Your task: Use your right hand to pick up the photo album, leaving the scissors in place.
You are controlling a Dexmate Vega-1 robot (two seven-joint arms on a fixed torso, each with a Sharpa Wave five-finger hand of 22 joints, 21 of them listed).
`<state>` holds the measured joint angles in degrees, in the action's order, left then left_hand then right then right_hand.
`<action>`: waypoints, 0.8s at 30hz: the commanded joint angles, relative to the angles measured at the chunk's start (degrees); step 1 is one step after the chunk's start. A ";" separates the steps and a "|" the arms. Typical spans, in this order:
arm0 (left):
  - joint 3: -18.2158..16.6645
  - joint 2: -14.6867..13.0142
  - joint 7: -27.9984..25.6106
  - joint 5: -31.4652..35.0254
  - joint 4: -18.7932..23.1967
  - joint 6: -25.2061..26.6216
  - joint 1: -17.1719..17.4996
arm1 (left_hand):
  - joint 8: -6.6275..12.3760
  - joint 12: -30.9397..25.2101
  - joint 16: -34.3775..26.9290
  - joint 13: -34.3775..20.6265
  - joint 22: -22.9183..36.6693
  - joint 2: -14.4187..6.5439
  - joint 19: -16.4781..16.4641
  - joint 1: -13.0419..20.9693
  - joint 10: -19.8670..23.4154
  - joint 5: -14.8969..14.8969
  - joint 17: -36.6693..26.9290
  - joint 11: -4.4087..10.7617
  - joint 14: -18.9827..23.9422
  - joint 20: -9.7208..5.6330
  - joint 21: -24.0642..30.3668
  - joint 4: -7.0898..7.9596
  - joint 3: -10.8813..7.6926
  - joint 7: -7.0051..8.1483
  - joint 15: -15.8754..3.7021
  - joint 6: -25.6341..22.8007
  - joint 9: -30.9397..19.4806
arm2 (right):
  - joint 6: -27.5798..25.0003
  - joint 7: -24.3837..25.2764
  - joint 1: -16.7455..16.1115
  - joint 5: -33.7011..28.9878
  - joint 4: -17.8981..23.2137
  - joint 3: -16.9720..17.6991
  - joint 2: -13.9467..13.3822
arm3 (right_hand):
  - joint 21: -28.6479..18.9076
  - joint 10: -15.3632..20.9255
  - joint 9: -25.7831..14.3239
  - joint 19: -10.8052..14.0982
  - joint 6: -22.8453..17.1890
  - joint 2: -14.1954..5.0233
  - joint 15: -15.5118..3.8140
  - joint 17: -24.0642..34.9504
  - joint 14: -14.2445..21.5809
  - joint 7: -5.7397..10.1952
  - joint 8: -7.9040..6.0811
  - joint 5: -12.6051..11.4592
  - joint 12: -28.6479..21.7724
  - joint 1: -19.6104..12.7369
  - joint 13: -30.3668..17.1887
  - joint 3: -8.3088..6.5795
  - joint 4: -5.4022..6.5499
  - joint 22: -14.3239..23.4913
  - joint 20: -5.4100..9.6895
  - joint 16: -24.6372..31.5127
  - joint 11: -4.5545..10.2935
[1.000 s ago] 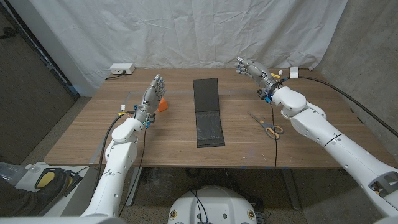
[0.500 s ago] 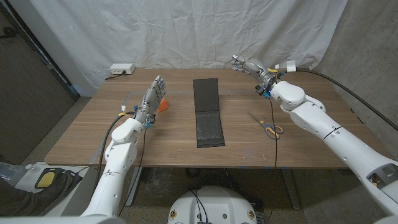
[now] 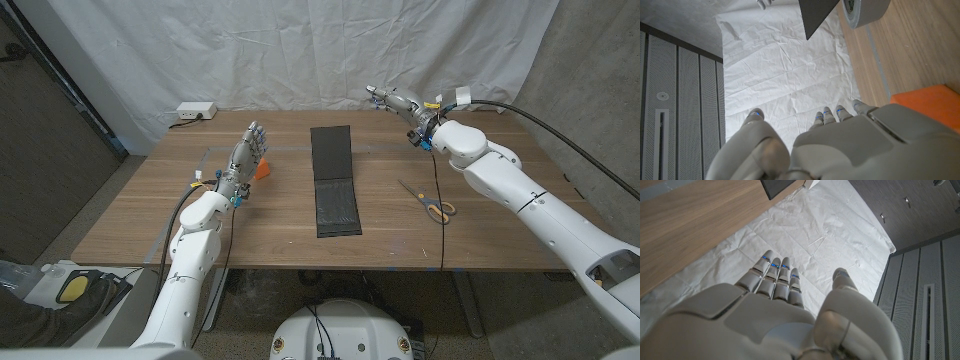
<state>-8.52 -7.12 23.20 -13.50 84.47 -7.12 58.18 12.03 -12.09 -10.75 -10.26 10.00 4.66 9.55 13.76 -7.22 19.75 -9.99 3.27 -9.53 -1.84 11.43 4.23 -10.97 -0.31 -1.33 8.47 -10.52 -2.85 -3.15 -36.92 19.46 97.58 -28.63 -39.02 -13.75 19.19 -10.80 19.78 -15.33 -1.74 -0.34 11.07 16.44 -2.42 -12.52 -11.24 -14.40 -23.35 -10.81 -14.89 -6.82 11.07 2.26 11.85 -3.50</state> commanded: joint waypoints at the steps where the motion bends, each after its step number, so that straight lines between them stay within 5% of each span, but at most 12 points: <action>1: 0.16 -0.01 -0.20 0.29 0.87 0.04 0.78 | 0.02 0.15 -0.06 -0.25 0.18 -0.08 2.19 0.50 0.20 0.45 -0.22 -0.14 0.13 -5.84 0.02 -0.20 -0.02 0.09 0.40 -0.27 -0.15 | -3.06 -1.10 2.79 -2.69 0.87 -2.06 -0.14 | 0.45 -0.84 -0.21 -0.63 -0.81 -0.05 0.26 0.31 -0.84 0.38 -0.26 0.18 0.37 -0.75 -0.28 -0.27 -0.47 0.28 0.08 -0.40 -0.11; 24: -0.39 0.21 -0.75 0.15 2.19 0.08 2.21 | -0.07 0.25 0.01 -0.25 0.19 -0.22 2.20 0.82 0.31 0.39 -0.22 -0.12 0.25 -5.41 -0.03 -0.28 0.25 0.16 0.21 -0.67 -0.16 | -8.20 -5.64 9.52 -7.18 -1.09 -6.83 1.45 | 1.31 -2.12 -0.38 -2.50 0.70 0.31 1.38 0.09 -2.80 1.52 0.56 0.02 0.99 -3.54 -0.40 -1.08 -1.99 0.21 -0.93 -1.17 0.11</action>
<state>-8.63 -7.03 22.90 -13.35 85.81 -7.12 59.86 12.03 -11.86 -10.75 -10.26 10.00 4.43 9.55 13.99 -7.00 19.75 -9.99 3.50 -9.34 -1.84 11.42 4.08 -10.83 0.00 -1.14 8.16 -10.52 -8.40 -6.68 -30.85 14.29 97.21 -33.18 -38.14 -12.86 17.45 -11.08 17.72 -15.24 -1.54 0.81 11.06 14.31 -1.11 -12.25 -11.24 -13.74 -25.96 -11.08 -15.79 -8.25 11.06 1.43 11.13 -3.40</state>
